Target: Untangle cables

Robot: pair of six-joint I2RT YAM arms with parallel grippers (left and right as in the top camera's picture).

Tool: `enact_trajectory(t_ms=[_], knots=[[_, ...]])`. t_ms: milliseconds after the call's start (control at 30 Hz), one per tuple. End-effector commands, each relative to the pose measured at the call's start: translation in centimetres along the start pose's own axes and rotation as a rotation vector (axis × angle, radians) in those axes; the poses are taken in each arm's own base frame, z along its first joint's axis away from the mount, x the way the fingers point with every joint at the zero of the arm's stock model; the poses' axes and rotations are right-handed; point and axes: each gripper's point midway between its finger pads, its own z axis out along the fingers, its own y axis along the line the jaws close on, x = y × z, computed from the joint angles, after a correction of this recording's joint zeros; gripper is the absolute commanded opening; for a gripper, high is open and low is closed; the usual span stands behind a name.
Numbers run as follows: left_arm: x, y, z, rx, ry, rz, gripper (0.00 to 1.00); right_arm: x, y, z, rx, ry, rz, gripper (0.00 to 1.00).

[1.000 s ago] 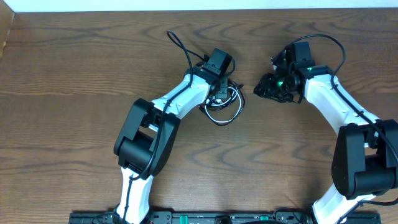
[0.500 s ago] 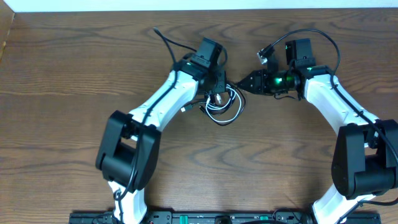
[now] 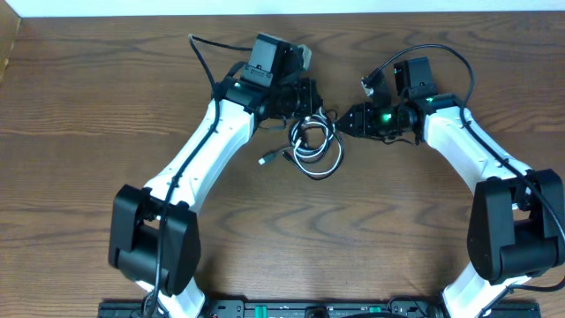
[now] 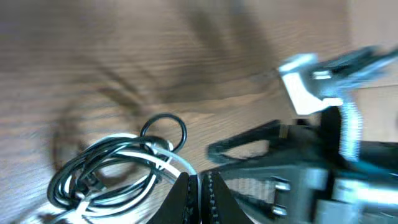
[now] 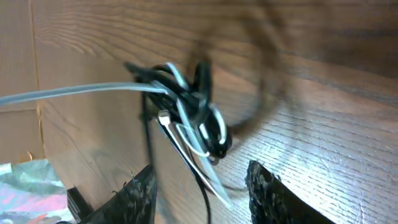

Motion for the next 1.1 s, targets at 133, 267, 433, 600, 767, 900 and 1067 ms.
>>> enact_trajectory(t_ms=[133, 267, 433, 600, 767, 900, 1067], knots=[[-2.4, -6.0, -6.2, 0.146, -0.146, 0.093, 0.07, 0.2, 0.1, 0.3, -0.015, 0.01, -0.027, 0.45], [-2.8, -7.5, -8.4, 0.172, -0.193, 0.123, 0.07, -0.2, 0.3, 0.3, -0.024, -0.006, -0.049, 0.45], [-2.9, -7.7, -9.1, 0.176, -0.208, 0.129, 0.07, -1.5, 2.7, -0.2, -0.16, -0.055, -0.206, 0.48], [-3.2, -7.2, -9.3, 0.17, -0.213, 0.112, 0.07, -2.4, 4.4, -1.9, -0.307, -0.122, -0.484, 0.5], [-3.2, -7.3, -9.6, 0.204, -0.198, 0.093, 0.07, -2.8, 4.0, -3.0, -0.327, -0.165, -0.606, 0.62], [-3.3, -7.1, -9.7, 0.201, -0.2, 0.087, 0.07, -2.3, 5.1, -2.6, -0.362, -0.156, -0.651, 0.61], [-3.2, -7.2, -9.7, 0.206, -0.196, 0.076, 0.07, -1.7, 6.7, -1.6, -0.383, -0.145, -0.695, 0.4]])
